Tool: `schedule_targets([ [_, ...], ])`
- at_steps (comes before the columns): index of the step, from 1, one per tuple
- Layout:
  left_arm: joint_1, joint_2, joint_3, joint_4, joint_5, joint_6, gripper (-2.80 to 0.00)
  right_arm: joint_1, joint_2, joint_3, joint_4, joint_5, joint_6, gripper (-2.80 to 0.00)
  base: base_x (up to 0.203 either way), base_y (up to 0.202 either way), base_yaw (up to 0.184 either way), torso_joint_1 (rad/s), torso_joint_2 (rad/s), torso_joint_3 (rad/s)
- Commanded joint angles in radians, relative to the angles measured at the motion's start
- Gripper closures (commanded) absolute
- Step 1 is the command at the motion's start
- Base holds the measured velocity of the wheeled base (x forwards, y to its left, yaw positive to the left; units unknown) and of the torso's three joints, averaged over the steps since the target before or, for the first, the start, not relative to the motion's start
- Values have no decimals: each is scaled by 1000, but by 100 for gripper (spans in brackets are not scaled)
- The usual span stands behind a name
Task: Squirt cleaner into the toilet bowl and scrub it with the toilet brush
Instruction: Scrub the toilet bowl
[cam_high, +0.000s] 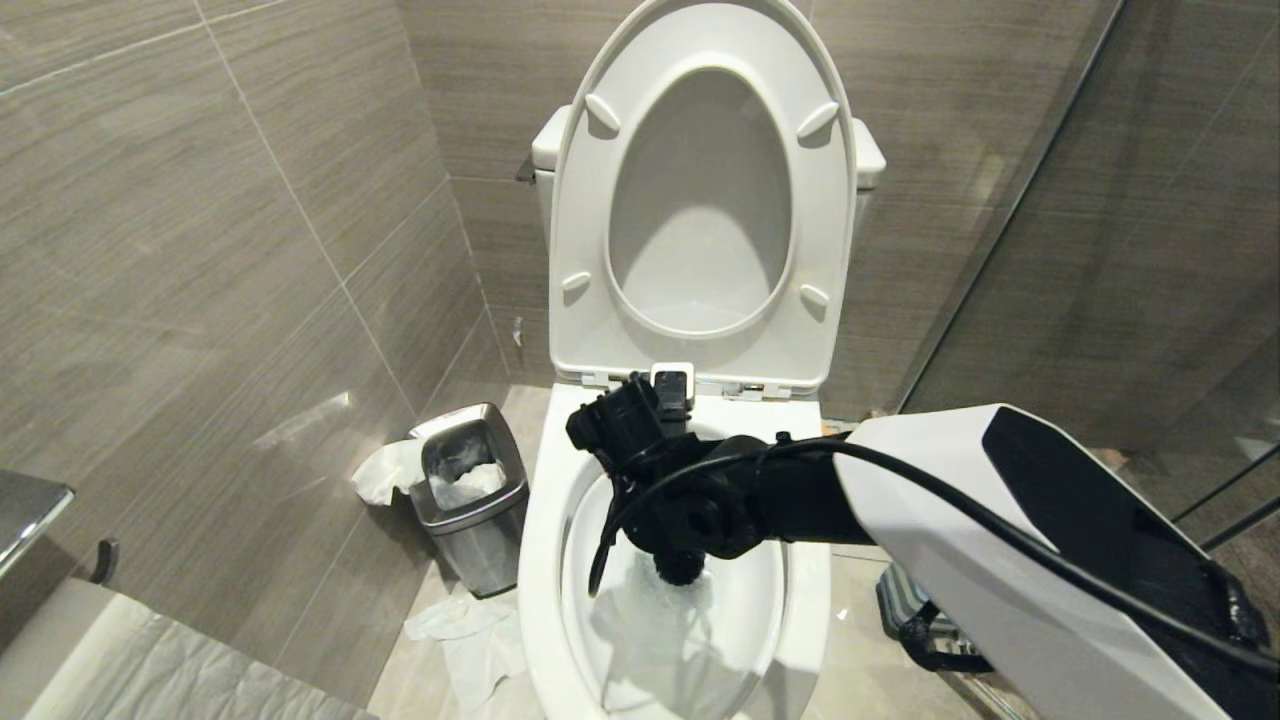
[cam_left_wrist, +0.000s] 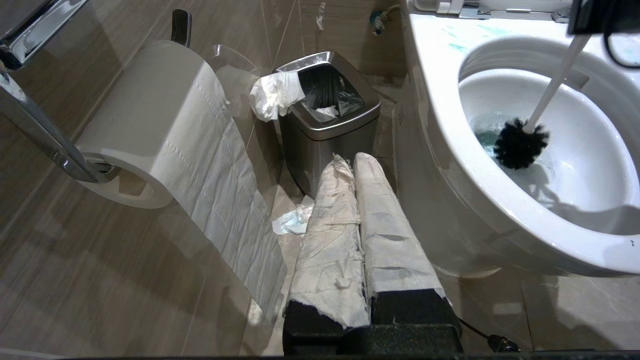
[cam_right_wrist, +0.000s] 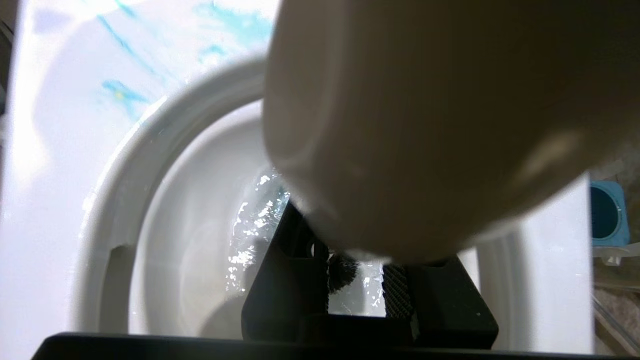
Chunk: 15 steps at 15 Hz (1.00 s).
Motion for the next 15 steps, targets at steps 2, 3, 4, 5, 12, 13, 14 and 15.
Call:
schedule_targets([
  [2,0,2,2,0,0,-1,0,3,75,-35,1,-14,-1,0,0,0,0,0,0,0],
  [3,0,2,2,0,0,-1,0,6,56,-48,6,-14,-5,0,0,0,0,0,0,0],
  [4,0,2,2,0,0,-1,0,14,24,-55,10,-15,-9,0,0,0,0,0,0,0],
  [5,0,2,2,0,0,-1,0,25,-13,-53,17,-15,-14,0,0,0,0,0,0,0],
  [12,0,2,2,0,0,-1,0,111,-320,-37,167,-49,-19,0,0,0,0,0,0,0],
  [13,0,2,2,0,0,-1,0,112,-339,-32,180,-58,-19,0,0,0,0,0,0,0],
  [14,0,2,2,0,0,-1,0,110,-339,-25,181,-59,-19,0,0,0,0,0,0,0],
  [15,0,2,2,0,0,-1,0,110,-332,-22,181,-59,-18,0,0,0,0,0,0,0],
])
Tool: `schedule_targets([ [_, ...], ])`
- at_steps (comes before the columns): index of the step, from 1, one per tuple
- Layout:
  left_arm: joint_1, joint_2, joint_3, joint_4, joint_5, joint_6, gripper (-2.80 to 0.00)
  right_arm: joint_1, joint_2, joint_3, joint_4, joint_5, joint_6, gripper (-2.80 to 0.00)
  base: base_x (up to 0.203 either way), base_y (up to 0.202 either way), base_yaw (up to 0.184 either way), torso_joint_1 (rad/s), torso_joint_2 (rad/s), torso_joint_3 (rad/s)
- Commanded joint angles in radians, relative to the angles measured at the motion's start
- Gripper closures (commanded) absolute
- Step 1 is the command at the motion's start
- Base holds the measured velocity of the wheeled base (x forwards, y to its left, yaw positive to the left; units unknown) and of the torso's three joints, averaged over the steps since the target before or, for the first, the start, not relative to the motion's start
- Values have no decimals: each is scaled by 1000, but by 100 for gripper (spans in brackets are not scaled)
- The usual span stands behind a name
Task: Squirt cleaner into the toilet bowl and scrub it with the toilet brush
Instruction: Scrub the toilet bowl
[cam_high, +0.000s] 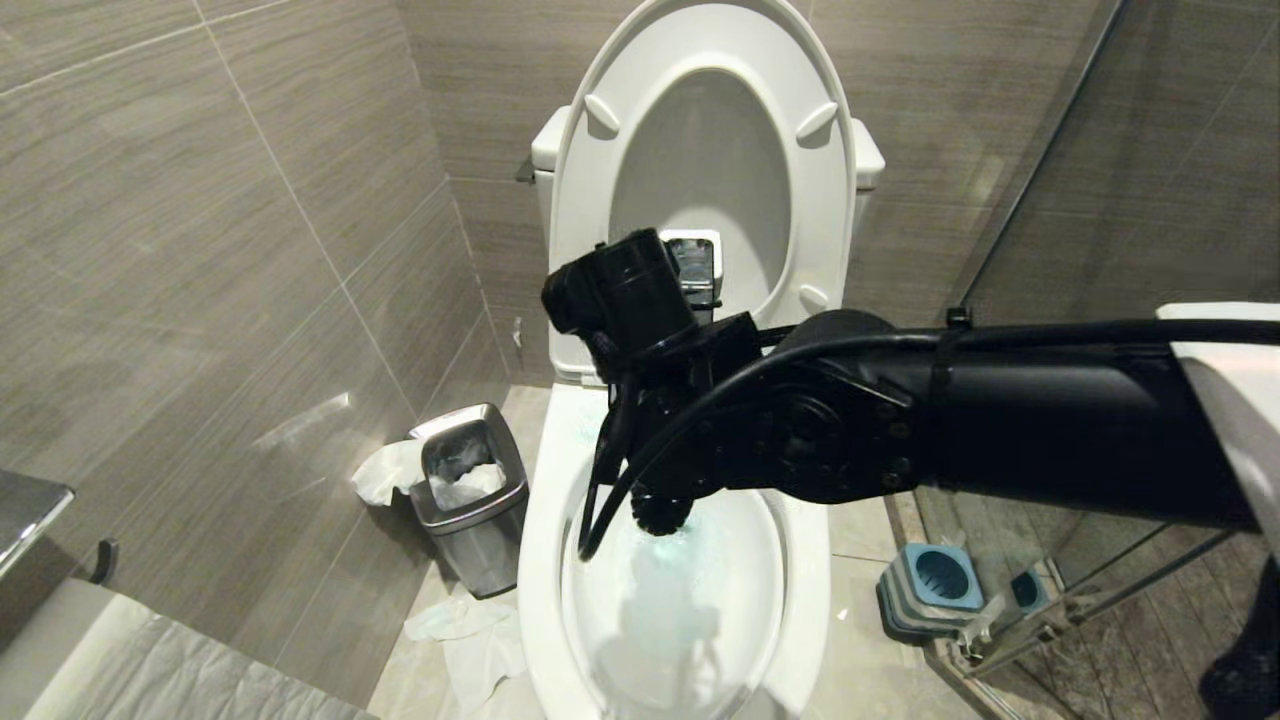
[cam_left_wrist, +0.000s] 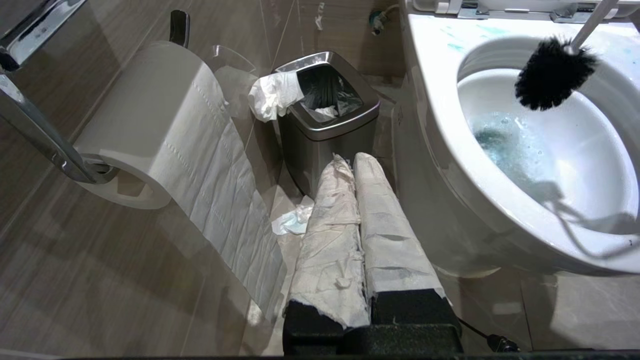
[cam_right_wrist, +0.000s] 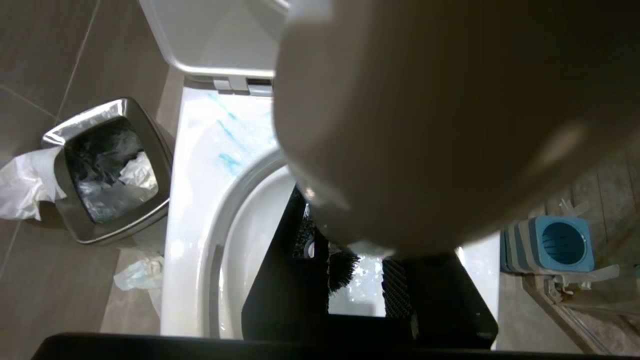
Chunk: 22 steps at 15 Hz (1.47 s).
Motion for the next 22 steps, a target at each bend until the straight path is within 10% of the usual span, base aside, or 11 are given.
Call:
schedule_targets([
  [1,0,2,2,0,0,0,0,1,-15,5,0,-5,4,0,0,0,0,0,0,0],
  [14,0,2,2,0,0,0,0,-110,370,-63,-65,-1,5,0,0,0,0,0,0,0],
  [22,0,2,2,0,0,0,0,-88,213,-59,-55,1,-12,0,0,0,0,0,0,0],
])
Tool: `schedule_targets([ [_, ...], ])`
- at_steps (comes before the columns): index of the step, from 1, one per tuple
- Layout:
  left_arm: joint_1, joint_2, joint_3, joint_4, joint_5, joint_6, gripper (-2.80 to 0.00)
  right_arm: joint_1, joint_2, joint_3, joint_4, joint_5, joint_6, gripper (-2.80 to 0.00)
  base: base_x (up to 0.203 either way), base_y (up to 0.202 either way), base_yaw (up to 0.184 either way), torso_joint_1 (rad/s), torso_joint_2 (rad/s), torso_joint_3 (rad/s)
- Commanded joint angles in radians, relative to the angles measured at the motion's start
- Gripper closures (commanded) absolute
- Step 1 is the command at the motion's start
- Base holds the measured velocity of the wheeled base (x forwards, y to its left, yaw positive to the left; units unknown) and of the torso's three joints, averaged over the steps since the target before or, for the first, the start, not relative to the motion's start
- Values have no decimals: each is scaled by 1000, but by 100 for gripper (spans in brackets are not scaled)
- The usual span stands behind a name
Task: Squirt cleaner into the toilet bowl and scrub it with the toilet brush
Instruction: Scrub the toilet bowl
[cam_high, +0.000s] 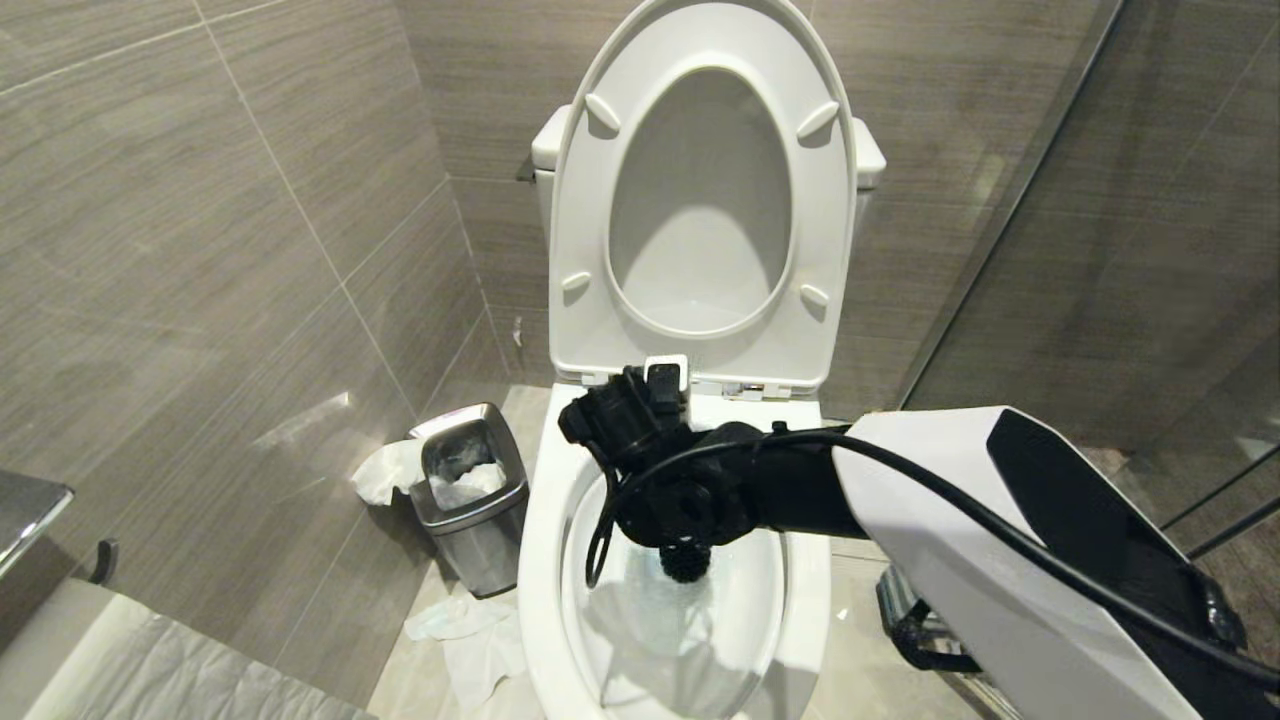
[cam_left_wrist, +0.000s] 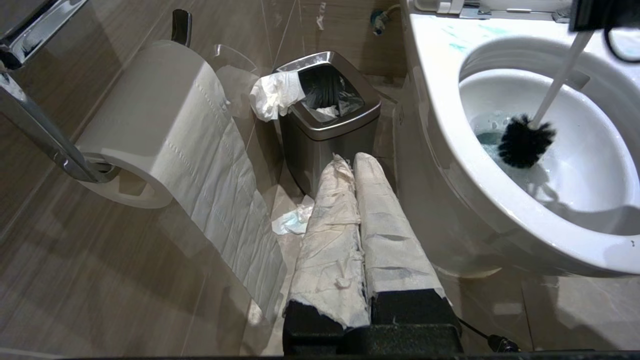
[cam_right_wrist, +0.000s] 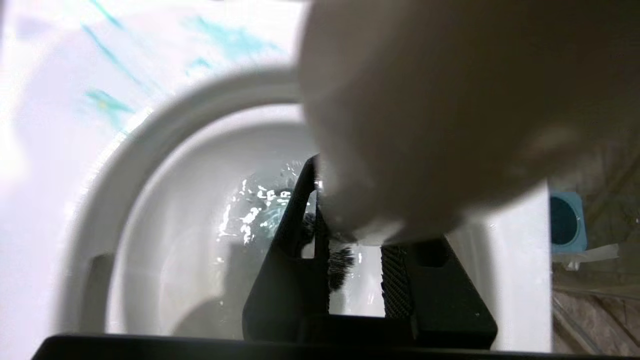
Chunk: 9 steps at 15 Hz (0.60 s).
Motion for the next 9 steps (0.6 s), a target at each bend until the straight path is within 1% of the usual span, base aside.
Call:
schedule_targets([
  [1,0,2,2,0,0,0,0,21,-133,13,5,-4,-22,0,0,0,0,0,0,0],
  [5,0,2,2,0,0,0,0,25,-283,77,6,-1,-85,0,0,0,0,0,0,0],
  [7,0,2,2,0,0,0,0,0,-276,82,-3,-3,-88,0,0,0,0,0,0,0],
  [9,0,2,2,0,0,0,0,-24,-223,44,-33,-5,-89,0,0,0,0,0,0,0],
])
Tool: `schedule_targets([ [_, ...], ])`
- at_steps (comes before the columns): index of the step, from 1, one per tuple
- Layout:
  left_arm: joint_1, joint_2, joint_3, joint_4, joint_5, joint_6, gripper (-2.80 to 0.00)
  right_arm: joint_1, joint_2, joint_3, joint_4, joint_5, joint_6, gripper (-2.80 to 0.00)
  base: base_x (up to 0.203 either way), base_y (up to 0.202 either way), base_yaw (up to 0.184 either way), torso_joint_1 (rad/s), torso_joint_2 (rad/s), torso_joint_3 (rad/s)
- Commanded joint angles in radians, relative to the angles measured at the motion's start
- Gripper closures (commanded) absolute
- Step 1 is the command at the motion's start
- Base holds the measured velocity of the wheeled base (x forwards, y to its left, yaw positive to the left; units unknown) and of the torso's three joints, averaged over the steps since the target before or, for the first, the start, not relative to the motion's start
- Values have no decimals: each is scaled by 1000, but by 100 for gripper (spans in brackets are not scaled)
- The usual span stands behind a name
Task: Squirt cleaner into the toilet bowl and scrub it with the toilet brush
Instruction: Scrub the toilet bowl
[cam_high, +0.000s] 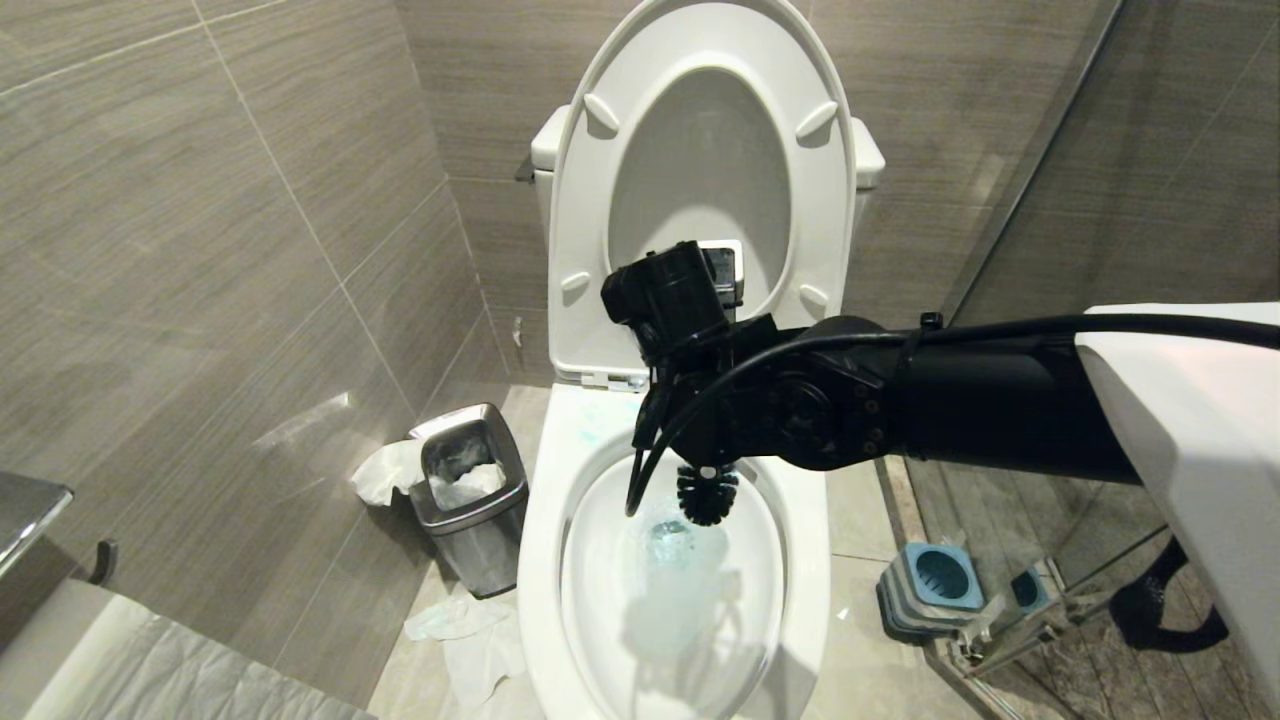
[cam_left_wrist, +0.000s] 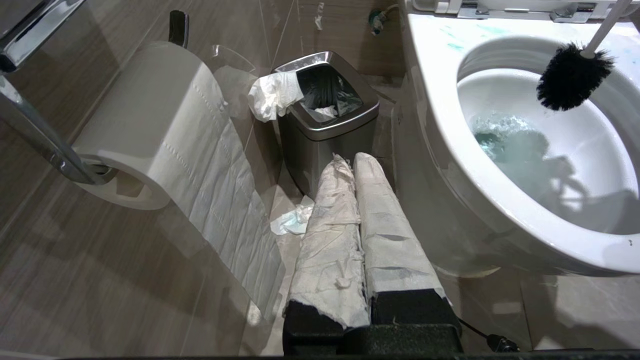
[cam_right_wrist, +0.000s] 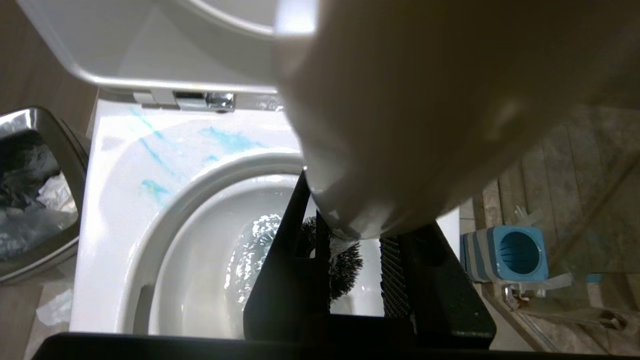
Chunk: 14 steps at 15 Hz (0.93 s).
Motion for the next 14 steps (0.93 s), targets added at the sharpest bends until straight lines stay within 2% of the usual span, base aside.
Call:
schedule_targets([
  [1,0,2,2,0,0,0,0,-31,54,-57,-39,-10,-6,0,0,0,0,0,0,0],
  [3,0,2,2,0,0,0,0,-45,101,-71,-100,-12,-40,0,0,0,0,0,0,0],
  [6,0,2,2,0,0,0,0,-46,166,-73,-277,-14,-147,0,0,0,0,0,0,0],
  [8,0,2,2,0,0,0,0,-44,191,-74,-345,-7,-193,0,0,0,0,0,0,0],
  [14,0,2,2,0,0,0,0,-24,201,-74,-365,49,-195,0,0,0,0,0,0,0],
])
